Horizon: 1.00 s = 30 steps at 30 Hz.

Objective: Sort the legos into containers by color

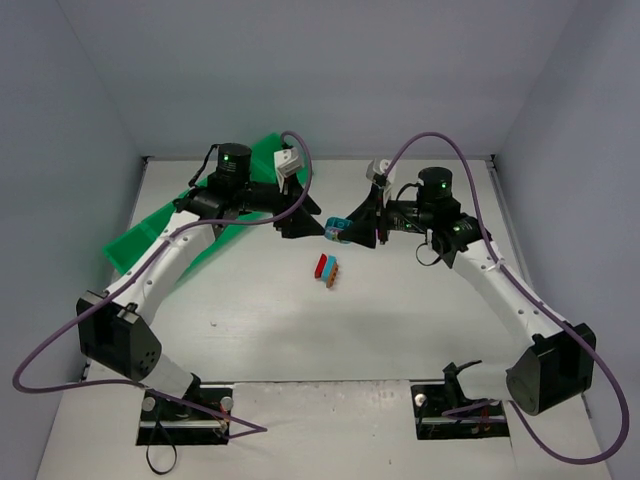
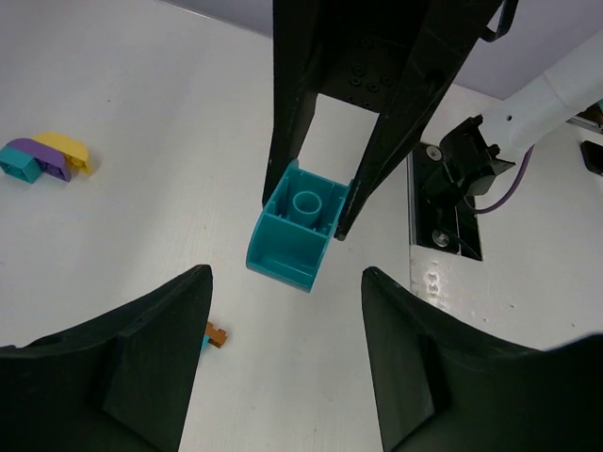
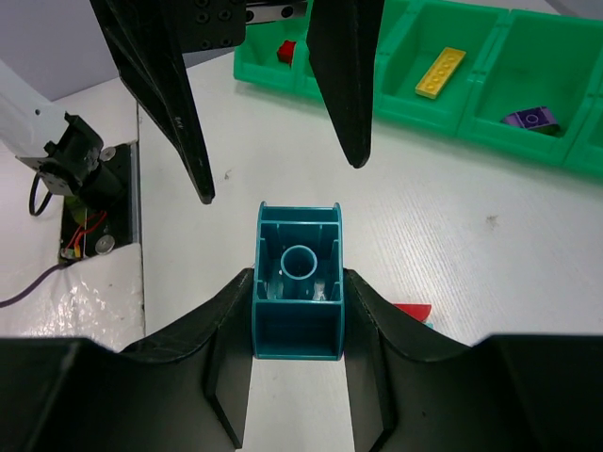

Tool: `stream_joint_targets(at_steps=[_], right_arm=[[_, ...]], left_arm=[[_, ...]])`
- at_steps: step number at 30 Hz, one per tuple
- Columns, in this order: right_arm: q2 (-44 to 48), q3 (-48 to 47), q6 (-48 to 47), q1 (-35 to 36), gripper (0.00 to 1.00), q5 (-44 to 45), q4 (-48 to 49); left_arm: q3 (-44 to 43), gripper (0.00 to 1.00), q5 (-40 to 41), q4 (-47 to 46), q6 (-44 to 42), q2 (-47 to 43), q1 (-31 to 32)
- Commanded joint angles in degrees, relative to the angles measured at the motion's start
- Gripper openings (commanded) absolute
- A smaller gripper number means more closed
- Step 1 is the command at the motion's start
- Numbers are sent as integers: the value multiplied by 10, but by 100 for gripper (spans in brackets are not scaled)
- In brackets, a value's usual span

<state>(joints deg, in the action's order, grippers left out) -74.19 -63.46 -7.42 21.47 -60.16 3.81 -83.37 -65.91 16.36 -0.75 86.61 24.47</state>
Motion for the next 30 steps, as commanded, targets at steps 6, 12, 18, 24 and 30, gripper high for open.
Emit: stream_joint_targets(at_steps=[6,12,18,24,30], right_arm=[[-19,-49,-10,10,0,-49,19],[-24,-54,-8,16,0,-59,18],[-25,-54,-7,16,0,-65,18],[-27,-54,-7,16,0,-67,18],[-31,-55,-7,16,4,-68,18]], left_arm=[[-34,55,-39,-24,-30,-2,14],[-37,55,-26,-9,-50,5,17],[-50,55,-29,11,-60,20,18],[-50,48,-36,23,-66,28,26],[-57,31,-38,42,-78,37,28]])
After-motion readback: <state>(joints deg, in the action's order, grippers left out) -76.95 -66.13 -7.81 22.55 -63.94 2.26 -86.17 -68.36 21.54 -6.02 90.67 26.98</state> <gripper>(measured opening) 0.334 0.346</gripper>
